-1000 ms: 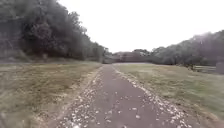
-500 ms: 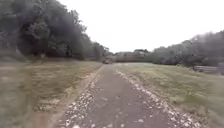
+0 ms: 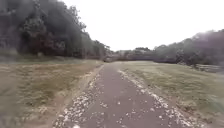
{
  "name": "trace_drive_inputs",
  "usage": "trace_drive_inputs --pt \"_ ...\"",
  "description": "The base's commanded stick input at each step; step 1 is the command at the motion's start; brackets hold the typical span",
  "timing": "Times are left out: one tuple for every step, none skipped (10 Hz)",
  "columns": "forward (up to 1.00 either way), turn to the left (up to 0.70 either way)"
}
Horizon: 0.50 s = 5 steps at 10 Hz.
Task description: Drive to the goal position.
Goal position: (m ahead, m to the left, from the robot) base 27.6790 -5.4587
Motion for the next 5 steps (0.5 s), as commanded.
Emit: trace_drive_inputs --pt "0.6 0.0" --pt "0.6 0.0" --pt "0.6 0.0" --pt "0.6 0.0" --pt "0.6 0.0"
